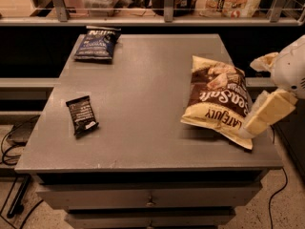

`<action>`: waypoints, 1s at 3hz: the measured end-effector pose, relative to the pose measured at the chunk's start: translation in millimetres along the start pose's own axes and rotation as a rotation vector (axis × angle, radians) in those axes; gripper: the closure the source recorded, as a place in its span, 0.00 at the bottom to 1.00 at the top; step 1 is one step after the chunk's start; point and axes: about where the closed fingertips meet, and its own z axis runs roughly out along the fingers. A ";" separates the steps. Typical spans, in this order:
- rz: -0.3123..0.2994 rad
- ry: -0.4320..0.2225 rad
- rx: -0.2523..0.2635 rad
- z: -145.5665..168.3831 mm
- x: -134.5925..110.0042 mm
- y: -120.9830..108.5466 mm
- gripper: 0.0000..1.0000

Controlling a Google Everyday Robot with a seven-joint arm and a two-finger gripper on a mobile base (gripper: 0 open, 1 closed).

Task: Move brown chip bag near blue chip bag

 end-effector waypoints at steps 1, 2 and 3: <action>0.075 -0.018 0.110 35.7 -4.1 -26.0 0.00; 0.132 -0.004 0.154 60.8 2.0 -46.1 0.00; 0.164 0.013 0.157 81.7 9.1 -56.8 0.18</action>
Offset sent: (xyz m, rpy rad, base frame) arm 0.0912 0.0010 -0.0681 0.0100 -0.0915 -0.2781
